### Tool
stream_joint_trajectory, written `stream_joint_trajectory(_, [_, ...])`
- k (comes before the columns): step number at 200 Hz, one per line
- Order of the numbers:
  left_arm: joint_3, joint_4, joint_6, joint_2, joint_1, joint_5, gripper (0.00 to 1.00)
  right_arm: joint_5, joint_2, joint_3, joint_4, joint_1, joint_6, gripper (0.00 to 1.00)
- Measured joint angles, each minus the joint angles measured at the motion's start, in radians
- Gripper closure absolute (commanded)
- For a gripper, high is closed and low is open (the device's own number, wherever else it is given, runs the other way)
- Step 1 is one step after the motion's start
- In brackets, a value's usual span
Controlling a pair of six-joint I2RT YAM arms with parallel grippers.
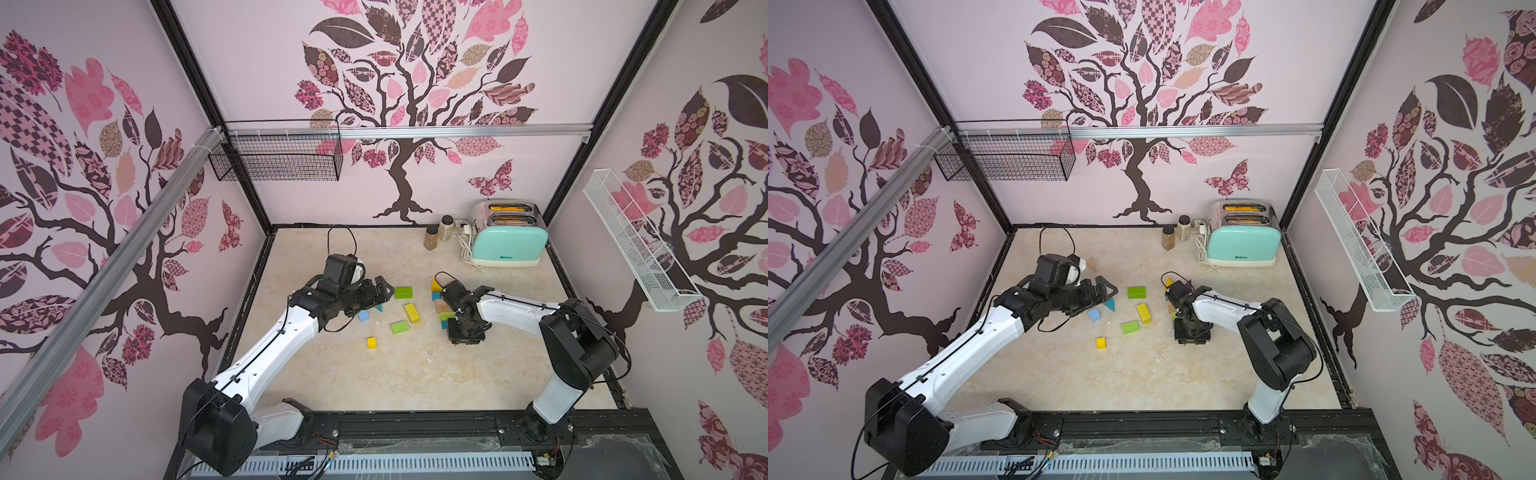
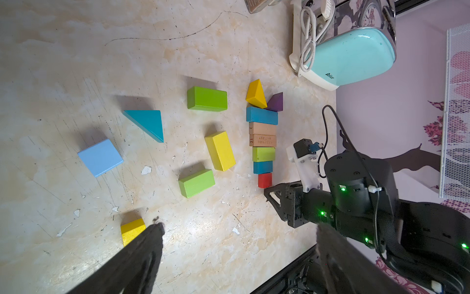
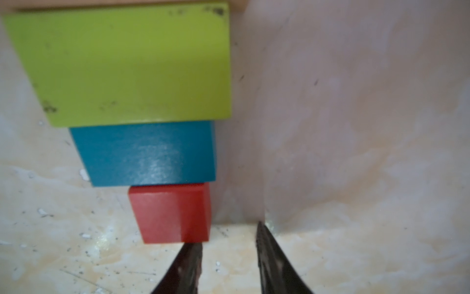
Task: Assemble a carrot with building blocks
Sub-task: Adjust the building block at the center of the board.
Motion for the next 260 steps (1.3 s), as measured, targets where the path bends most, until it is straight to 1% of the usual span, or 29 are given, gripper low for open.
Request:
stream_joint_trajectory(118, [0.000, 0.000, 0.003, 0.000, 0.000, 0.000, 0.02, 0.007, 0.043, 0.051, -0.005, -0.011, -0.002, 0.62])
stream_joint_trajectory(260, [0.000, 0.001, 0.003, 0.021, 0.000, 0.000, 0.02, 0.014, 0.050, 0.064, 0.015, -0.022, -0.036, 0.61])
